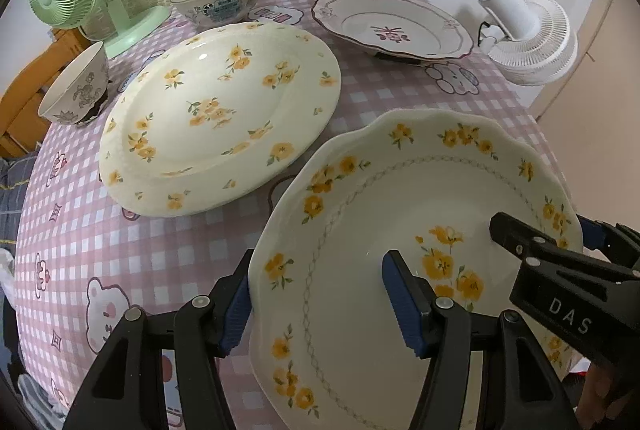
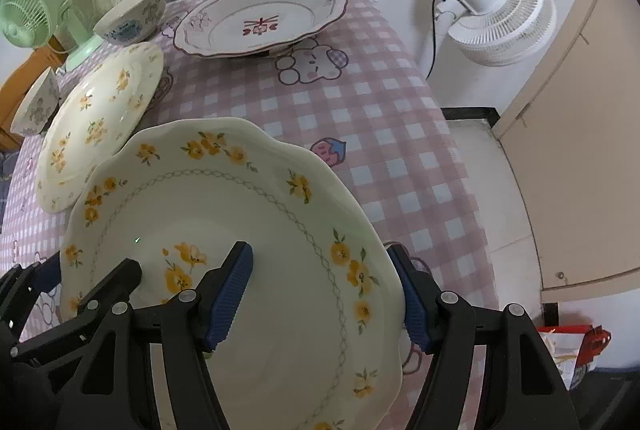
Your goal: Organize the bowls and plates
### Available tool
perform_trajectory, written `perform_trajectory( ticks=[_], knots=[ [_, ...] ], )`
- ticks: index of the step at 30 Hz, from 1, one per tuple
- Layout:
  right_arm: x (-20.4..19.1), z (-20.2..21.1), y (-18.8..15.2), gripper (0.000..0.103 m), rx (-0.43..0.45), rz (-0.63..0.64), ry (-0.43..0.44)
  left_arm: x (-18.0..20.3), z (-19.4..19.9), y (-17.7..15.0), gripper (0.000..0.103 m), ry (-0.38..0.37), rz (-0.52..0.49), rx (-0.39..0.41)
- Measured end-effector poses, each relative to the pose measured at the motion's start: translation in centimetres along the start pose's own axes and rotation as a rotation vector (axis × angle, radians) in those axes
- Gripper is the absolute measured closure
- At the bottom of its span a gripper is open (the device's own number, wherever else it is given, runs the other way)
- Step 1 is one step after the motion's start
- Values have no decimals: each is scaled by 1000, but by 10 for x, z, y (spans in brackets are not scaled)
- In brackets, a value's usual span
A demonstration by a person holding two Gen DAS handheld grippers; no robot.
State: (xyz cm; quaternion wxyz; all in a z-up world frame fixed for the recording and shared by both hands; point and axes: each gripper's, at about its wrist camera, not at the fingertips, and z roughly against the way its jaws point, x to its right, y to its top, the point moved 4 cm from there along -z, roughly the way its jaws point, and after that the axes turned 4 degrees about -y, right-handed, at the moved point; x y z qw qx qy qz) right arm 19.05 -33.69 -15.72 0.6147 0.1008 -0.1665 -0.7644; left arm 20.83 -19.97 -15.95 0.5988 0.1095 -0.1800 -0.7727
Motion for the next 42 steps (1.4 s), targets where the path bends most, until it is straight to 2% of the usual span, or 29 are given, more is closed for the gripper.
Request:
perform_trajectory(
  ticks=[5, 13, 16, 20, 24, 32, 42],
  knots=[
    [0, -5, 6, 32, 7, 23, -1, 3, -8, 8, 40, 17, 16, 1],
    [0, -7, 11, 31, -9, 28, 13, 0, -9, 10, 33, -13, 23, -16],
    [2, -4, 10, 31, -9, 4, 24, 1, 0, 10, 27, -27, 2, 6],
    [1, 13, 11, 30, 42, -10, -8, -4, 17, 7, 18, -44, -20, 42],
    [-6, 29, 9, 23, 78, -33, -21, -13, 32, 5, 11, -70, -46, 72],
    [-59, 65, -3, 21, 153, -33, -5, -48, 60, 0, 10, -116, -87, 113],
    [-128, 88, 6, 21, 214, -47, -5, -115, 74, 11, 10, -88, -71, 168]
  ],
)
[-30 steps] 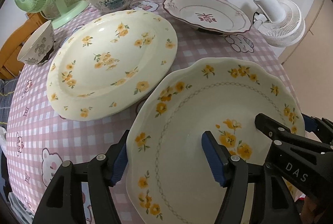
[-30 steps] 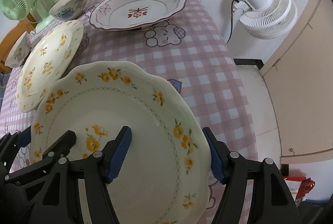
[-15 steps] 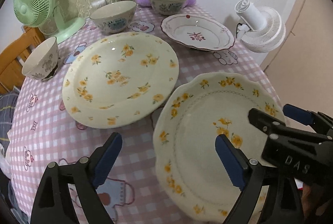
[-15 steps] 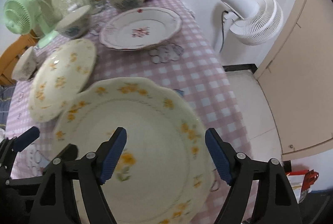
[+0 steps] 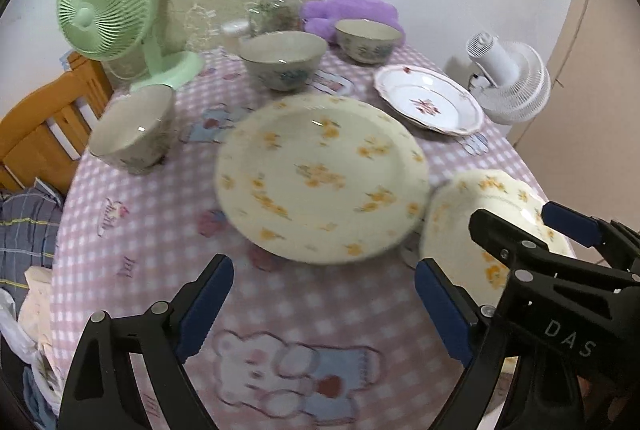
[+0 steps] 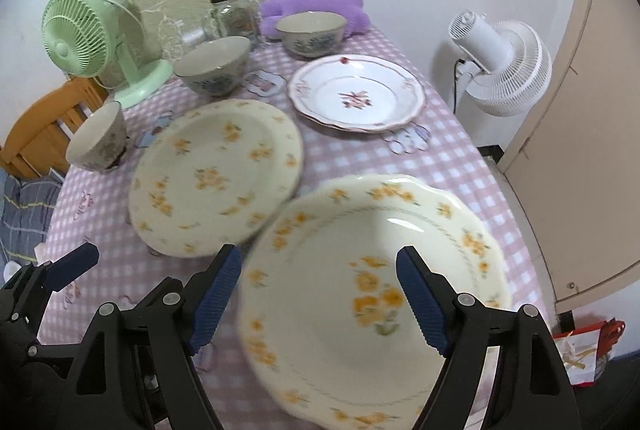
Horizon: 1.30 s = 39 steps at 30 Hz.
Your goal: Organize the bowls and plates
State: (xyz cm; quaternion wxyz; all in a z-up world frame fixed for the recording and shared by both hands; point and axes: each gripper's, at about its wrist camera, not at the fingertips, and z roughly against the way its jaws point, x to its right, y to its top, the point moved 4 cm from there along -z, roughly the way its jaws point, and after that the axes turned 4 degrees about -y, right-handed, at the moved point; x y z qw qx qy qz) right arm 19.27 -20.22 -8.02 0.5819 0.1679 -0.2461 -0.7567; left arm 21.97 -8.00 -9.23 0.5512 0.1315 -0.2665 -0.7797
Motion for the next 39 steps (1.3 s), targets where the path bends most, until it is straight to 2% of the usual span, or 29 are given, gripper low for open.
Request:
perform_trajectory(
  ticks=[7, 15, 24, 28, 30, 36, 39],
  knots=[
    [-31, -17, 38, 21, 19, 17, 7, -35, -12, 31, 10, 67, 56, 30],
    [-48, -71, 72, 21, -11, 61, 21, -52, -65, 55, 14, 121, 122, -12],
    [-47, -131, 84, 21, -99, 71, 35, -60, -113, 62, 19, 151, 146, -85],
    [-50, -149, 86, 25, -132, 89, 50, -61, -125, 62, 21, 152, 144, -99],
    [-52, -153, 85, 29, -144, 89, 65, -62, -128, 62, 21, 145, 145, -108],
    [-56, -154, 84, 29, -148, 98, 36, -64, -128, 61, 22, 143, 132, -111],
    [-58, -152, 81, 30, -164, 101, 55, -68, -124, 57, 23, 140, 128, -118]
  ],
)
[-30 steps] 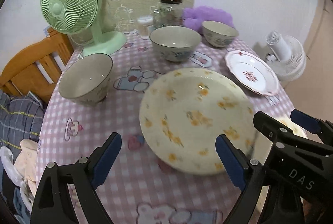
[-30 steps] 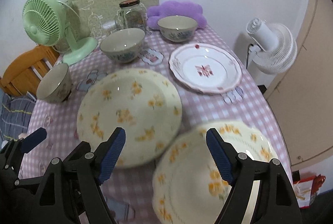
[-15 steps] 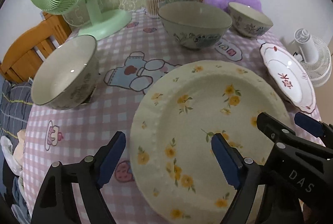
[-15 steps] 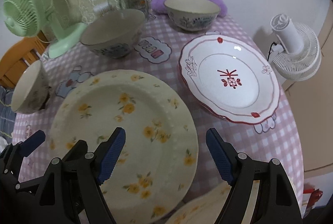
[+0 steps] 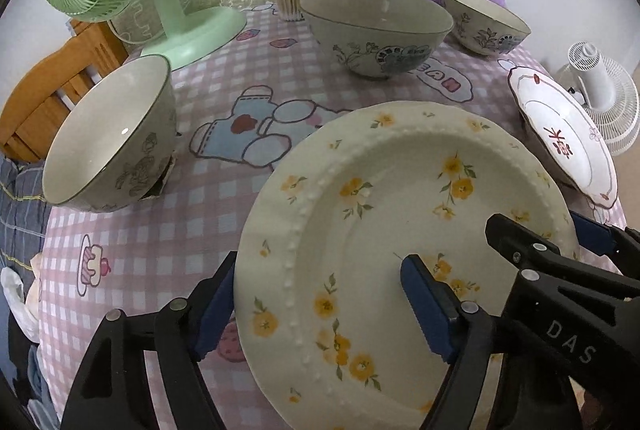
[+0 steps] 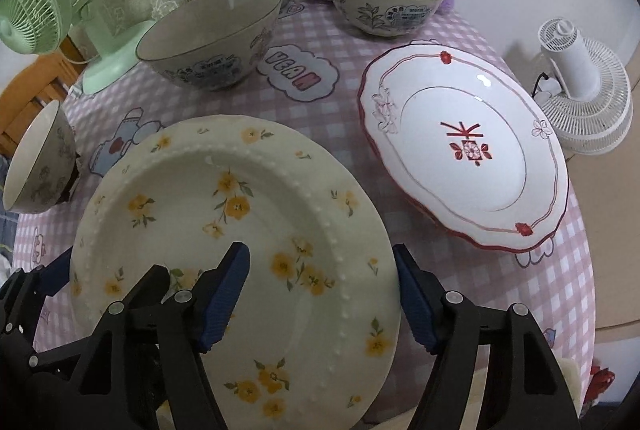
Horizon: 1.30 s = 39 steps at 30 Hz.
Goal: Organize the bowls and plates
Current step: 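Grasp the rim of the beaded-edge yellow-flower plate with both tools, then carry the beaded-edge plate with both tools and lower it onto the first plate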
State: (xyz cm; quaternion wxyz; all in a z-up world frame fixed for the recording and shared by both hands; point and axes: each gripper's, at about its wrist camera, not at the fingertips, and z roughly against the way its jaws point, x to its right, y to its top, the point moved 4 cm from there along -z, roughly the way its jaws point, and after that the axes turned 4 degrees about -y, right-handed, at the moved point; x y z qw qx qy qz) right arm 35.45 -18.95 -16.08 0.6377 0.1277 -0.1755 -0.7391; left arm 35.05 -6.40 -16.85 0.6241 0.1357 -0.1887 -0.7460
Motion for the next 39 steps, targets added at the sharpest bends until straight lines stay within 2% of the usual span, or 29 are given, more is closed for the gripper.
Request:
perform_trajectory(
  ticks=[15, 17, 19, 23, 32, 39],
  knots=[
    [-53, 25, -51, 31, -65, 86, 77, -53, 32, -58, 24, 13, 30, -53],
    [-57, 27, -53, 31, -61, 94, 73, -56, 33, -59, 29, 17, 26, -43],
    [-57, 24, -52, 32, -63, 94, 66, -56, 33, -57, 29, 23, 18, -37],
    [-55, 18, -46, 43, -57, 119, 50, -60, 31, -54, 32, 17, 52, -35],
    [-58, 14, -43, 39, -35, 132, 37, -60, 28, -49, 33, 30, 92, -40],
    [-65, 21, -45, 39, -48, 156, 9, -67, 36, -53, 34, 19, 114, -43]
  ],
)
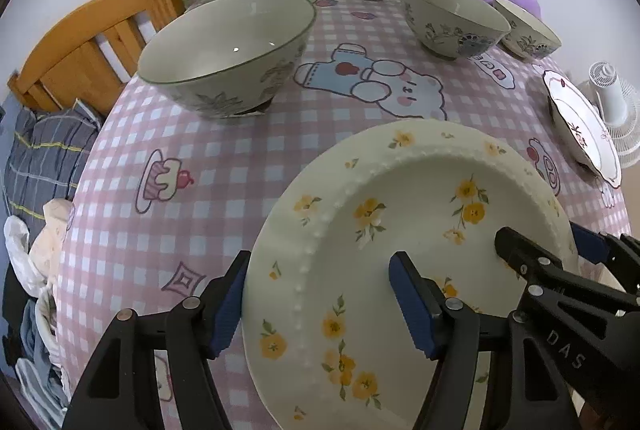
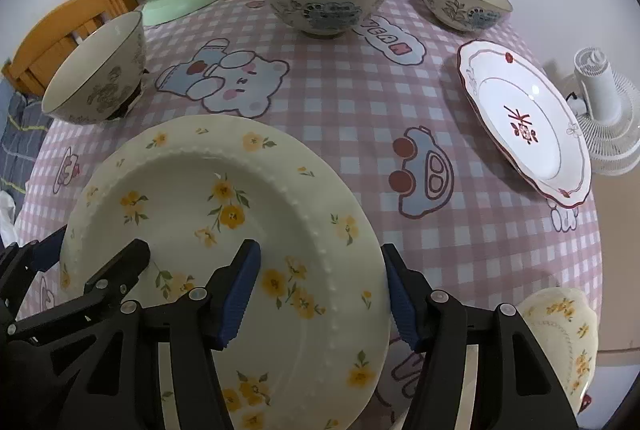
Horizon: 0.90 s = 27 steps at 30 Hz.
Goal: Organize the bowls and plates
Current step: 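Carry the beaded-edge plate with both tools and lower it onto the first plate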
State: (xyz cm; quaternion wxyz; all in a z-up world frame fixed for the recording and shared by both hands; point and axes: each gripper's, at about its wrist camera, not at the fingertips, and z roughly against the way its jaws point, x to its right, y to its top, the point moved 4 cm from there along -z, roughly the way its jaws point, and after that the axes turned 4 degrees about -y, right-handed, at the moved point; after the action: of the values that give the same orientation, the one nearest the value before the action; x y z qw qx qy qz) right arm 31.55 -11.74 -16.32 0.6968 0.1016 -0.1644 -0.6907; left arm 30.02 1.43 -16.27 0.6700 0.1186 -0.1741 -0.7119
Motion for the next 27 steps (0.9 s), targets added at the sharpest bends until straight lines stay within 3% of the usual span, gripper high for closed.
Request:
perform_trajectory(
  ticks=[7, 27],
  knots=[
    [-7, 14, -17, 40, -22, -32, -7, -8, 19, -12, 34, 7, -24, 11],
    [-21, 92, -74, 39, 25, -150, -87, -17, 90, -43, 34, -99, -115, 91]
  ],
)
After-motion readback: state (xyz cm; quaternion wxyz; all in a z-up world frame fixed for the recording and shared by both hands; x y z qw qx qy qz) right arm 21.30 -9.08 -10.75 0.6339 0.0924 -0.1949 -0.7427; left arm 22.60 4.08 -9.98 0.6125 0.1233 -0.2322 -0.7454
